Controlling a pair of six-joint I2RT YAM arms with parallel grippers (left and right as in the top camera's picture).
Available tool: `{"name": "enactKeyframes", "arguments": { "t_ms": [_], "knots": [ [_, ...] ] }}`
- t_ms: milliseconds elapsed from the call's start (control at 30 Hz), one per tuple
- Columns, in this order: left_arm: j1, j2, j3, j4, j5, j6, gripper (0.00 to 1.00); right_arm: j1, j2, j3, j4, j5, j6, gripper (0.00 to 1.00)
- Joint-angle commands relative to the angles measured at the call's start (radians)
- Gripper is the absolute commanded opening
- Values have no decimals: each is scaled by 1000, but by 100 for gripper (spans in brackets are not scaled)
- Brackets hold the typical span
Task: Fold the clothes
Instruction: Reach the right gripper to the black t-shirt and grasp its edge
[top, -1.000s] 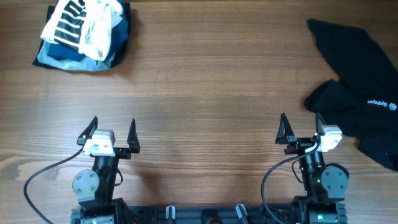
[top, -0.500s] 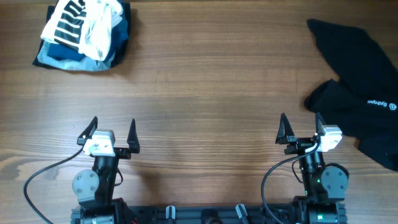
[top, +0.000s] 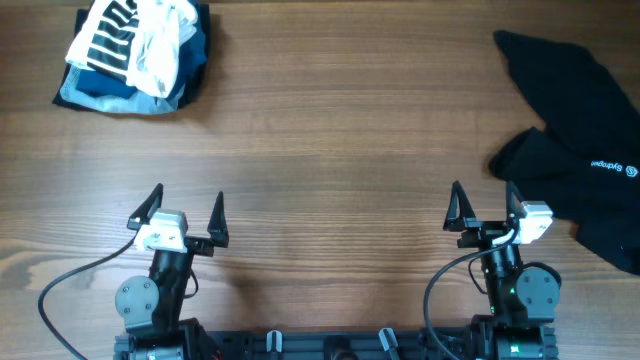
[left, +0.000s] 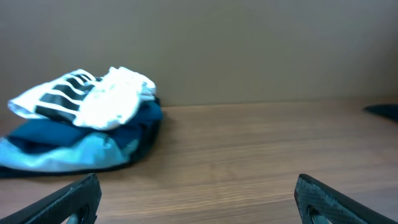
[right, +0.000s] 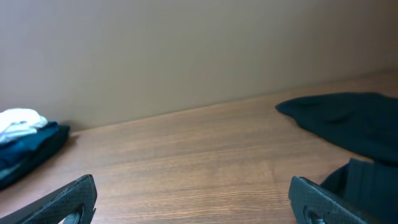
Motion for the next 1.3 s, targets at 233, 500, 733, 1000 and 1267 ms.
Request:
{"name": "enactKeyframes", "arguments": {
  "t_ms": [233,500,733,1000,1267],
  "knots": [
    [-7,185,188,-32,57,-221,100,6,56,78,345,31,160,100],
    [-9,695,634,-289,57,-220,100,6,491,470,306,21,160,100],
    [-46,1038,993,-584,48,-109,100,6,1056,967,-47,-161,101,100],
    [-48,1295,1013,-603,59,-111,100,5,1459,1184,-377,-149,-151,100],
    [-48,1401,1013,-574,61,-110,100,-177,1603,1122,-577,179,203,99]
  ]
}}
